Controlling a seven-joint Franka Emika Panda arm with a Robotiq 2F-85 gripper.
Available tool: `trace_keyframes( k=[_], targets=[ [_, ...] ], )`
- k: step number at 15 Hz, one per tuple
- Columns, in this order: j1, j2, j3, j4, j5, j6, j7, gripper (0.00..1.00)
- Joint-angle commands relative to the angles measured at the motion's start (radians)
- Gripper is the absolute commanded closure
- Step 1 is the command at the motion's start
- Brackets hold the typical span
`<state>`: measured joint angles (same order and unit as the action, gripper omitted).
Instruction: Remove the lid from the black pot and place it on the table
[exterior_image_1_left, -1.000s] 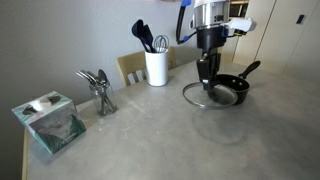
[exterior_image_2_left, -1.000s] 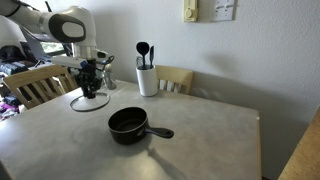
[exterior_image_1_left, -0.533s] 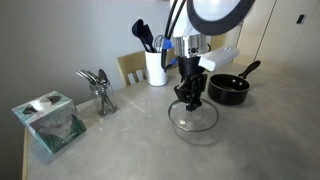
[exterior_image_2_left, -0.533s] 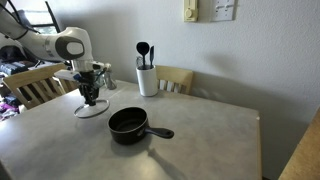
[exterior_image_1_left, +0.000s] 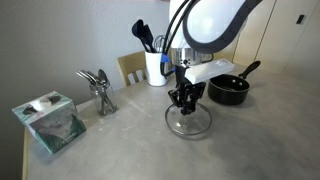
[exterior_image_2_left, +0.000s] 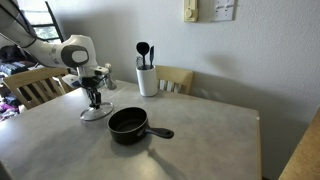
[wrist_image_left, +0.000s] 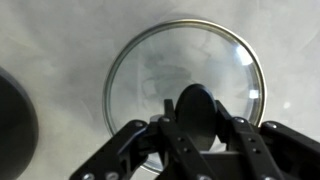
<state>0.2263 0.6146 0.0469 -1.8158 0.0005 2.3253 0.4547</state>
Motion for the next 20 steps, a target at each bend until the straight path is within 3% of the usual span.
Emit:
trace_keyframes(
  k=[1, 7, 15, 20],
  targets=[
    [-0.003, 0.005, -0.003, 0.017, 0.058, -0.001, 0.023, 0.85],
    [-0.018, 0.018, 0.008, 0.021, 0.128, -0.001, -0.010, 0.85],
    [-0.004, 0.045, 0.000, 0.016, 0.112, 0.128, -0.028, 0.85],
    [0.003, 0.050, -0.005, 0.019, 0.100, 0.131, -0.029, 0.85]
  ],
)
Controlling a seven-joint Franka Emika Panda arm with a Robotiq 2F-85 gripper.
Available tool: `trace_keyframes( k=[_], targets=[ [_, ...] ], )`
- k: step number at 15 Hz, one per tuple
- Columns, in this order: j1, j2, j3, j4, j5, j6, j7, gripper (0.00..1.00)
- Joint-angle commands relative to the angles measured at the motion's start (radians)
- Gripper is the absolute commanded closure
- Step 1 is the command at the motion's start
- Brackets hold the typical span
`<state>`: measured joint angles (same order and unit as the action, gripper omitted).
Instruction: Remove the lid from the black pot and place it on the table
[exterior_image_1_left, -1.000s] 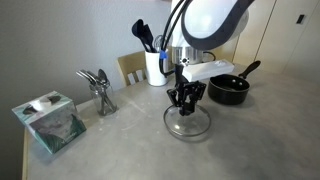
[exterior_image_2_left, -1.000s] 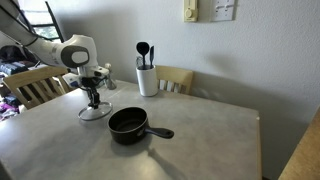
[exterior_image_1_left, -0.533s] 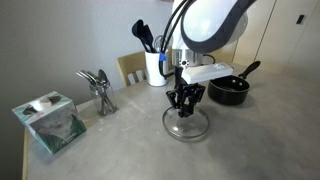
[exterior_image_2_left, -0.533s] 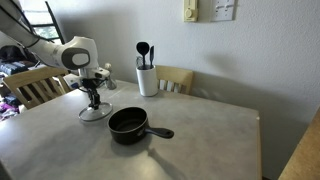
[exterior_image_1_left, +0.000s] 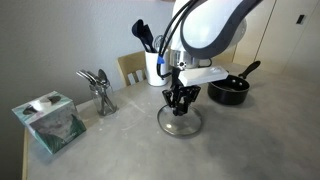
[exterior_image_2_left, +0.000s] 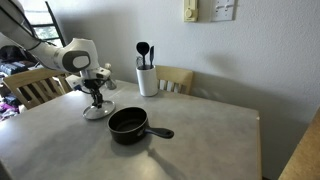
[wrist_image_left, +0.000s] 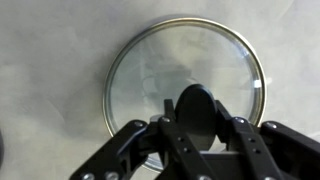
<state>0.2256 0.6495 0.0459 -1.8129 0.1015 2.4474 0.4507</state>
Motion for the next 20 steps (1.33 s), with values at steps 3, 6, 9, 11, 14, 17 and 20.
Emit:
trace_keyframes(
  k=[3, 6, 9, 11, 14, 17, 20],
  targets=[
    [0.005, 0.017, -0.005, 0.018, -0.006, -0.008, -0.029, 0.85],
    [0.006, 0.019, -0.006, 0.020, -0.012, -0.020, -0.031, 0.85],
    [0.009, 0.024, -0.011, 0.023, -0.019, -0.027, -0.029, 0.85],
    [0.014, 0.028, -0.016, 0.026, -0.030, -0.036, -0.022, 0.85],
    [0.016, 0.035, -0.017, 0.033, -0.039, -0.055, -0.022, 0.85],
    [0.015, 0.037, -0.015, 0.038, -0.040, -0.065, -0.024, 0.51],
    [0.015, 0.039, -0.014, 0.042, -0.039, -0.074, -0.024, 0.22]
  ],
)
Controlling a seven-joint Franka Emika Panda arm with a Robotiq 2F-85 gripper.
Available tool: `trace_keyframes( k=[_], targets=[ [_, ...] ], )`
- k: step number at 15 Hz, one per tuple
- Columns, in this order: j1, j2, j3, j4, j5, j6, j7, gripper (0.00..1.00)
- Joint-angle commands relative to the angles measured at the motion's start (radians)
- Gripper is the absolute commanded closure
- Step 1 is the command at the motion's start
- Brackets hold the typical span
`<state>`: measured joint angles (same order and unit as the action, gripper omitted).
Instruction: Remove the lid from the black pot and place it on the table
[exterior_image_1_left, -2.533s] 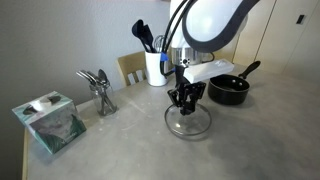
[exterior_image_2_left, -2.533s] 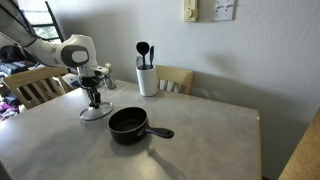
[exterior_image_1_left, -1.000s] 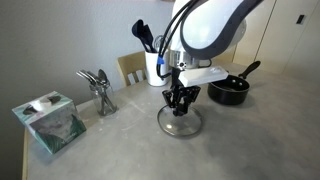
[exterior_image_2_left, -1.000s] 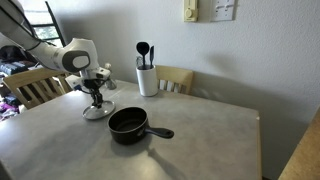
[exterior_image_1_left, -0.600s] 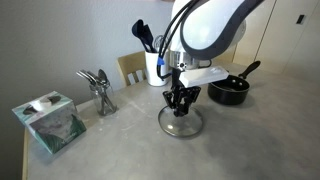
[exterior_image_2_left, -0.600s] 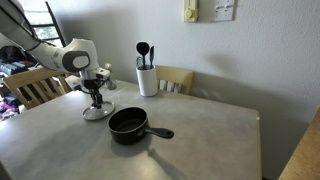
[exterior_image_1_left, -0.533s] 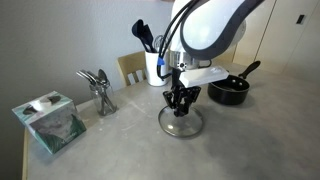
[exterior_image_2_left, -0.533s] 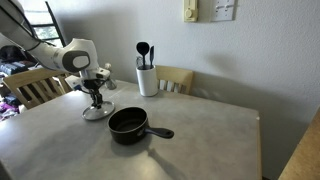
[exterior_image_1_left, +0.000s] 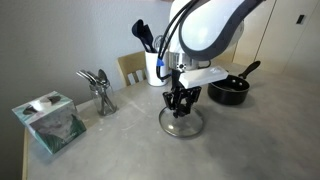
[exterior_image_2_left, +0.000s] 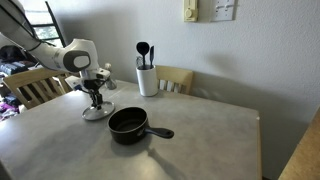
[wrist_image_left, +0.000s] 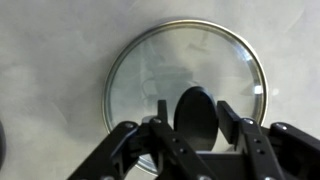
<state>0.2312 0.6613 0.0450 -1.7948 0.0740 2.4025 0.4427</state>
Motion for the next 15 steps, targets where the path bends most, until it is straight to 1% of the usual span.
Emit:
trace_keyframes(
  k=[1, 3, 4, 6, 7, 9, 11, 13, 15],
  targets=[
    [0.009, 0.027, -0.013, 0.023, -0.011, -0.035, -0.016, 0.13],
    [0.006, 0.017, -0.013, 0.019, -0.009, -0.049, -0.016, 0.01],
    [-0.003, 0.005, -0.007, 0.014, 0.001, -0.067, -0.026, 0.00],
    [-0.016, -0.025, 0.001, 0.003, 0.004, -0.108, -0.051, 0.00],
    [-0.039, -0.044, 0.022, -0.002, 0.020, -0.138, -0.102, 0.00],
    [-0.049, -0.083, 0.023, -0.008, 0.014, -0.202, -0.157, 0.00],
    [-0.063, -0.131, 0.021, -0.008, -0.004, -0.306, -0.229, 0.00],
    [-0.082, -0.174, 0.023, -0.007, -0.023, -0.395, -0.331, 0.00],
    [-0.100, -0.215, 0.023, -0.012, -0.050, -0.454, -0.447, 0.00]
  ],
)
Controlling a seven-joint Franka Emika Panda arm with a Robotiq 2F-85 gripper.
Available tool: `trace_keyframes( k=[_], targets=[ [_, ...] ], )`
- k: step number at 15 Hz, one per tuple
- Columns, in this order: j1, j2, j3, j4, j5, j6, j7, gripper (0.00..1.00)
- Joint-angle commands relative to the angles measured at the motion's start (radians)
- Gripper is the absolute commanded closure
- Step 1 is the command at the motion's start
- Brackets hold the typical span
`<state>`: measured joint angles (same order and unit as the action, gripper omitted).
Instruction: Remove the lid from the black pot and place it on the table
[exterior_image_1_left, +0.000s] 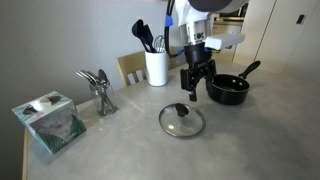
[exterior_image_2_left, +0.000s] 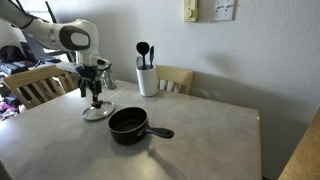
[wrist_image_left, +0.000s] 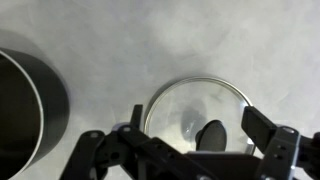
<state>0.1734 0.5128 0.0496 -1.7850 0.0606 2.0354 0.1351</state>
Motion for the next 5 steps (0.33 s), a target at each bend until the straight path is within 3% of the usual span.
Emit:
trace_keyframes(
  k=[1, 2, 3, 5],
  targets=[
    [-0.051, -0.081, 0.018, -0.020, -0.055, -0.121, -0.195, 0.00],
    [-0.063, -0.094, 0.019, -0.020, -0.068, -0.148, -0.254, 0.00],
    [-0.042, -0.058, 0.015, 0.002, -0.050, -0.106, -0.159, 0.00],
    [-0.057, -0.078, 0.016, 0.001, -0.061, -0.136, -0.219, 0.00]
  ],
)
